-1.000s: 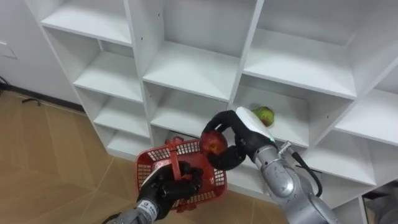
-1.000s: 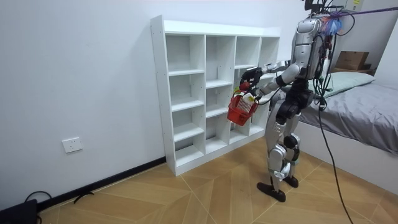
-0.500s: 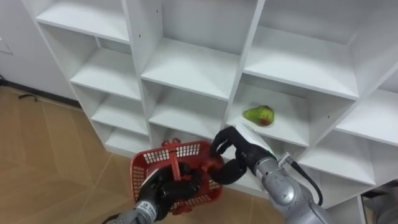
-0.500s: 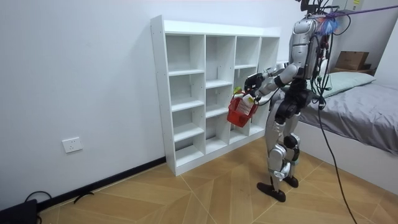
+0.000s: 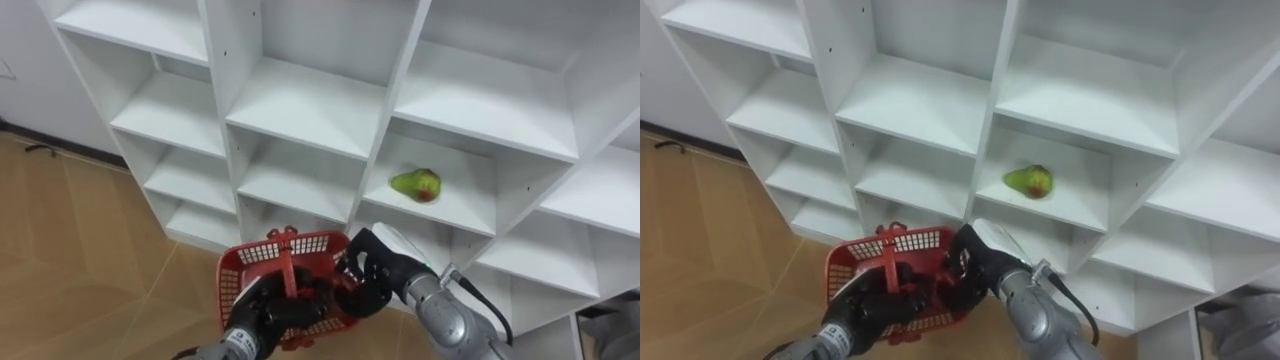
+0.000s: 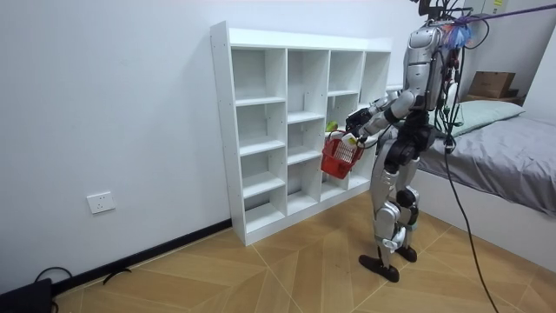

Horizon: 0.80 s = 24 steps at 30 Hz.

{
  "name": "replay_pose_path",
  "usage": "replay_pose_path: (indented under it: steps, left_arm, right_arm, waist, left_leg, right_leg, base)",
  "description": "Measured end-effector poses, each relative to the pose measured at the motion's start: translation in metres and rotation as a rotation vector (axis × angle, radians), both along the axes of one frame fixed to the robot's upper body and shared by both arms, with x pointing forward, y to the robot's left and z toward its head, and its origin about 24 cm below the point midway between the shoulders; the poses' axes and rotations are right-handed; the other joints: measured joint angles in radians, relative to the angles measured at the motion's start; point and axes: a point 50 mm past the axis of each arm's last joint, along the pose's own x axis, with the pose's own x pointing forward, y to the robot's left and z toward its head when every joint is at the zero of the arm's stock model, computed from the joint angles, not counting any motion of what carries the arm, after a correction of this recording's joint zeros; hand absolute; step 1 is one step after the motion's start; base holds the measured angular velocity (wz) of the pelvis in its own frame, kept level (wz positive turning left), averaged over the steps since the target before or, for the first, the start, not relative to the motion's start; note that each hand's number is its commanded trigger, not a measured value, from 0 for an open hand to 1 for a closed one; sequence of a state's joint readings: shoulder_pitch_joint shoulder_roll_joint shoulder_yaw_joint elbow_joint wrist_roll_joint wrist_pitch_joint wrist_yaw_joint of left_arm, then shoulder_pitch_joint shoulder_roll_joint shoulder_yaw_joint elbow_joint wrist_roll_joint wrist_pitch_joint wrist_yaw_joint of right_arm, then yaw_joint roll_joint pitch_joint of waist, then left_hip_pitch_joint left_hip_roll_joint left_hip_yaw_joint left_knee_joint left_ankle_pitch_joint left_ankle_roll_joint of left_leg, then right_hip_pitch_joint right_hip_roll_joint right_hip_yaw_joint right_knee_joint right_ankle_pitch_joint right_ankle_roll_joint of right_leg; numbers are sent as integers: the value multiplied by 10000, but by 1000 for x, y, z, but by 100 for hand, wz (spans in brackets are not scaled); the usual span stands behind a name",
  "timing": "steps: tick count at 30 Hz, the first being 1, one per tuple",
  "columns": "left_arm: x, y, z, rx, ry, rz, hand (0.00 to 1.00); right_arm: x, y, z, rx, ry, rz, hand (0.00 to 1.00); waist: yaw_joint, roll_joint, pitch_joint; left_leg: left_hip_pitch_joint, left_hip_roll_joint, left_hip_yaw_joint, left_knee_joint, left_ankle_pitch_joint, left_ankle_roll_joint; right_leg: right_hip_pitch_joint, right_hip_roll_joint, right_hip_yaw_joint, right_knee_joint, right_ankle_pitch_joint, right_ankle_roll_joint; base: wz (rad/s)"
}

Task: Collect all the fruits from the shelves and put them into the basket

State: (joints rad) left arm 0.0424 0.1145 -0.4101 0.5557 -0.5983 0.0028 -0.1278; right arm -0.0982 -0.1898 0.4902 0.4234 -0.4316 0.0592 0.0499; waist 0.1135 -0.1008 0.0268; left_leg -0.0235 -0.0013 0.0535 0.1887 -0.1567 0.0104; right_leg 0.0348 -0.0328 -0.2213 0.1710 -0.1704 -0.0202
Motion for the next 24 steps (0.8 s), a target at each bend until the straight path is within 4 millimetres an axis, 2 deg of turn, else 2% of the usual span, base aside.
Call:
replay_pose_path:
  steps: [24]
  left_arm:
    - [-5, 0, -4, 152, 202, -253, 100]
  right_arm:
    - [0, 1, 0, 76, -11, 24, 100]
  waist:
    - [4, -68, -12]
  left_leg:
    - [21, -8, -5, 15, 1, 1]
  right_leg:
    - [27, 1, -10, 19, -1, 3]
  base:
    - [0]
